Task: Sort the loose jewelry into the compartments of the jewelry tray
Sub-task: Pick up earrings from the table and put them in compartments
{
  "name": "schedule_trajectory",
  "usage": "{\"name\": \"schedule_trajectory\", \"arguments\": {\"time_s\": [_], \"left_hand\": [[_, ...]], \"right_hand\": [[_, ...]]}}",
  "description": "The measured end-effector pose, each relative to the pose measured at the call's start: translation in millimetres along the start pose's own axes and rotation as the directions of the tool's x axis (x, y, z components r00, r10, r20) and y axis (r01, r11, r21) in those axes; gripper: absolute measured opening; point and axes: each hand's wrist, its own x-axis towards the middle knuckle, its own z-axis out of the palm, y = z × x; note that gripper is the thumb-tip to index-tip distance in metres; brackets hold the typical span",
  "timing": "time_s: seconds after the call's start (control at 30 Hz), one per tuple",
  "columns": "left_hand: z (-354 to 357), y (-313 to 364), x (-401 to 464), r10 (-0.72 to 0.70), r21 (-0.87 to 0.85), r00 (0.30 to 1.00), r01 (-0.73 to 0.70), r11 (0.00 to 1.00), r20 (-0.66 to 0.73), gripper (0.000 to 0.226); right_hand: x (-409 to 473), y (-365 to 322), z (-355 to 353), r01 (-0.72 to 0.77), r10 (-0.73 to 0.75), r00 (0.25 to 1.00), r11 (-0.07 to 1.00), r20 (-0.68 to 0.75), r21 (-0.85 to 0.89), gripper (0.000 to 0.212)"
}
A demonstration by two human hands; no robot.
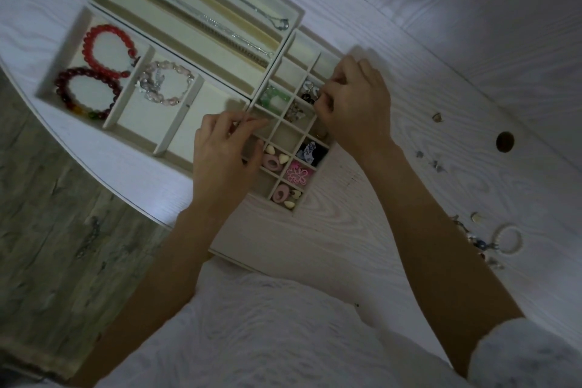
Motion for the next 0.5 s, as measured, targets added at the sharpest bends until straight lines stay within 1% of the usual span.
{"name": "schedule_trajectory", "arguments": {"time_s": [0.2,0.33,0.43,0.5], "left_hand": [[-1.1,0.5,0.8,-0.002,0.008,1.0,0.002,1.0,0.012,0.03],[-0.7,-0.5,0.0,-0.012,0.016,1.0,0.012,1.0,0.012,0.031],[0.6,-1.2,-1.3,-0.009,0.032,1.0,0.009,0.999,0.01,0.032],[1.1,-1.1,-2.5,0.007,0.055,1.0,-0.008,0.998,0.023,0.034]], "right_hand": [[-4.7,3.6,2.2,0.071,-0.071,0.997,0.997,-0.028,-0.007,0.021],[-3.4,7.8,3.1,0.084,-0.085,0.996,0.996,-0.026,-0.027,0.022],[-4.0,7.9,0.2,0.081,-0.08,0.996,0.996,-0.041,0.025,0.021],[-8.2,8.3,-5.0,0.049,-0.042,0.997,0.994,-0.07,0.094,0.019]]}}
